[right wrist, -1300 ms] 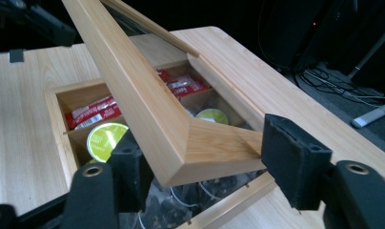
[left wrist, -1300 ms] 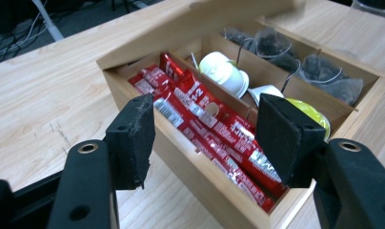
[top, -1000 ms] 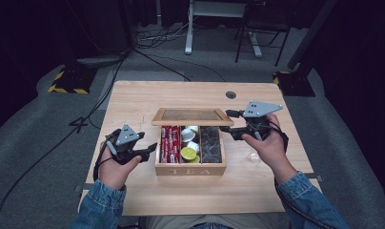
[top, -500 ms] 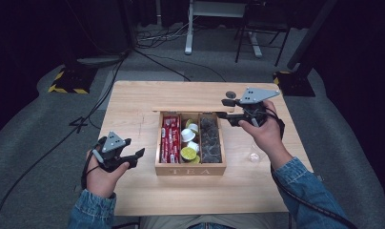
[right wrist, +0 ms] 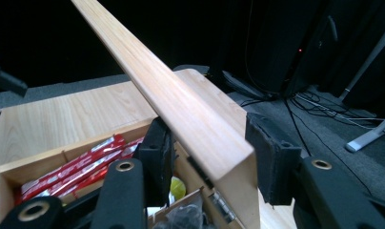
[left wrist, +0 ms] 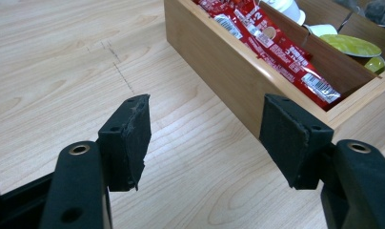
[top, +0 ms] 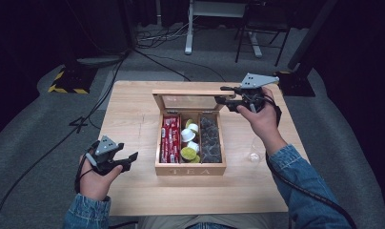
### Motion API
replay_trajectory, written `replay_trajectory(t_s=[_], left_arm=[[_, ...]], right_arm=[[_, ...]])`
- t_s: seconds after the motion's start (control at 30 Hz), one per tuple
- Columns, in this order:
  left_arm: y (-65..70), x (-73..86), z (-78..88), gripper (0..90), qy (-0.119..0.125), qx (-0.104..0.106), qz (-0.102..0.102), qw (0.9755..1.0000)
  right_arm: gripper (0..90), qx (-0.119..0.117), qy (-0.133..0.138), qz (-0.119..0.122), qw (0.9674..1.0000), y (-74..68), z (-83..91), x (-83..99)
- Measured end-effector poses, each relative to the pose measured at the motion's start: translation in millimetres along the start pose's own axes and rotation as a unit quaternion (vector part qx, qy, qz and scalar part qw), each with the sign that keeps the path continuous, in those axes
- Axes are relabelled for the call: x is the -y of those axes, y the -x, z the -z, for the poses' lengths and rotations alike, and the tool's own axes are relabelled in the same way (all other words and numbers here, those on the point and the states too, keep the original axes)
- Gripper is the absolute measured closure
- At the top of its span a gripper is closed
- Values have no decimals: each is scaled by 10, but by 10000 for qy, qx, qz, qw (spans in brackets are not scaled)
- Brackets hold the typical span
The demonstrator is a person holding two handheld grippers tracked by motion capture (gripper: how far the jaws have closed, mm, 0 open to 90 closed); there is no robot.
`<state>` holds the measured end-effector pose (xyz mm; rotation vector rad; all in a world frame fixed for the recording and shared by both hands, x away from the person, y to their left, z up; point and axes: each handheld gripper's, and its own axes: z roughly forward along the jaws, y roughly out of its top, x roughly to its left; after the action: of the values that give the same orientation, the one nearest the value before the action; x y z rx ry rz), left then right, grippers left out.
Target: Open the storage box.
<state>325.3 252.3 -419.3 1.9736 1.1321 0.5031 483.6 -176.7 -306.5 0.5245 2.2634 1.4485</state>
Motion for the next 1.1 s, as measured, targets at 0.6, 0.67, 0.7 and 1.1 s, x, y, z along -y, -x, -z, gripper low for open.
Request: replay_trajectory(t_s=[0.6, 0.67, 0.7, 1.1], left_arm=[[-2, 131, -17, 345, -234, 8, -32, 9997], [-8, 164, 8, 345, -244, -25, 7, 9997], [-13, 180, 22, 345, -249, -44, 19, 9997], [-77, 336, 109, 328, -367, -173, 176, 9990]], right_arm=[[558, 315, 27, -231, 9992, 250, -136, -113], [565, 343, 43, -308, 9989, 293, -156, -105], [566, 332, 65, -353, 9988, 318, -167, -99], [565, 356, 188, -718, 9966, 531, -313, -99]])
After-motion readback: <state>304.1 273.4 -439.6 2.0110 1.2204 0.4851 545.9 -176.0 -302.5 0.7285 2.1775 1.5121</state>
